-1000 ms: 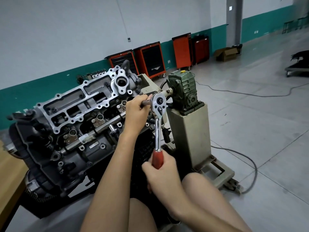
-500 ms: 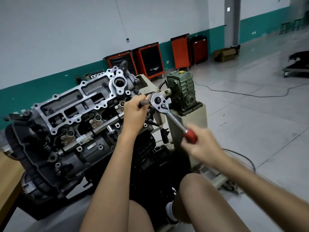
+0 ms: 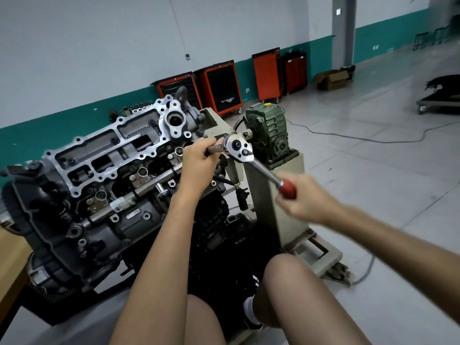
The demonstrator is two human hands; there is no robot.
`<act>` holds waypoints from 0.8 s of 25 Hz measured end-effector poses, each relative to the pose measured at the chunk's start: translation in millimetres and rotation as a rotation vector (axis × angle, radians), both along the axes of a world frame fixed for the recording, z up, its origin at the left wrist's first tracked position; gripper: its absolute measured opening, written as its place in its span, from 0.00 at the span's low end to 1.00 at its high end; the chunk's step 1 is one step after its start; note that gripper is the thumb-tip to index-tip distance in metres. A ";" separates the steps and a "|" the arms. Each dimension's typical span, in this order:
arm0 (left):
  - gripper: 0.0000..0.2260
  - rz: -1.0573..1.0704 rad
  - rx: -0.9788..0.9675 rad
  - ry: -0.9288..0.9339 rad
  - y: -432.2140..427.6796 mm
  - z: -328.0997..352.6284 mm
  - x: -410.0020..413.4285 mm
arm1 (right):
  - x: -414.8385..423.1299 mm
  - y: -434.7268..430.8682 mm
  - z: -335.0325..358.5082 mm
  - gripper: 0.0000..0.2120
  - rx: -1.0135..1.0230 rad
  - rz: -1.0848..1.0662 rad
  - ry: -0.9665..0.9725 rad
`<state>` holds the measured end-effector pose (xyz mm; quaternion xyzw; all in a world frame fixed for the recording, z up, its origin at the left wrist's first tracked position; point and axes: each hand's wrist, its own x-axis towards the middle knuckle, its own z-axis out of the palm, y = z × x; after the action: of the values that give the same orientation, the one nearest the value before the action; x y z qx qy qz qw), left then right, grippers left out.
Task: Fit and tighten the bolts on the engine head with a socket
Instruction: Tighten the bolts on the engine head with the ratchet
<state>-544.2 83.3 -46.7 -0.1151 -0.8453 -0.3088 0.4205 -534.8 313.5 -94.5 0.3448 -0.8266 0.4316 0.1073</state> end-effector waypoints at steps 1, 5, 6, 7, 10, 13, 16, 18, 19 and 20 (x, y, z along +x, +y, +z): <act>0.12 0.003 0.005 0.007 0.8 -0.2 -0.7 | -19.8 11.4 19.8 0.17 0.127 -0.041 0.130; 0.16 -0.006 0.054 0.034 2.1 -0.5 -0.5 | -34.7 15.7 34.9 0.15 0.171 -0.136 0.266; 0.20 -0.001 0.064 0.045 2.0 -1.4 -0.3 | -18.4 7.4 20.3 0.17 0.086 -0.133 0.169; 0.21 0.009 0.075 0.054 2.2 -2.1 0.1 | 3.2 -5.4 3.1 0.19 -0.043 -0.114 0.057; 0.19 0.054 0.064 0.038 2.1 -2.5 -1.6 | 71.5 -66.9 -35.1 0.15 -0.489 -0.023 -0.325; 0.13 0.071 0.046 0.014 0.8 -1.9 -2.3 | 106.2 -117.2 -38.6 0.09 -0.756 0.107 -0.613; 0.11 0.047 0.020 0.010 -1.0 -1.6 -1.7 | 77.6 -76.1 -36.2 0.14 -0.522 0.038 -0.436; 0.08 0.020 0.014 -0.014 -1.7 -0.2 -0.1 | 33.1 -26.8 -20.8 0.16 -0.219 0.056 -0.164; 0.07 0.016 0.005 -0.023 -2.0 1.3 0.4 | 8.0 -5.2 -3.5 0.17 -0.043 0.044 0.001; 0.06 0.015 -0.005 -0.028 -1.8 2.6 0.9 | -15.3 10.8 17.5 0.17 0.119 0.000 0.170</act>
<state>-543.3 81.5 -44.1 -0.1054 -0.8528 -0.3053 0.4104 -550.0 324.3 -76.9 0.3859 -0.8388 0.3508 0.1563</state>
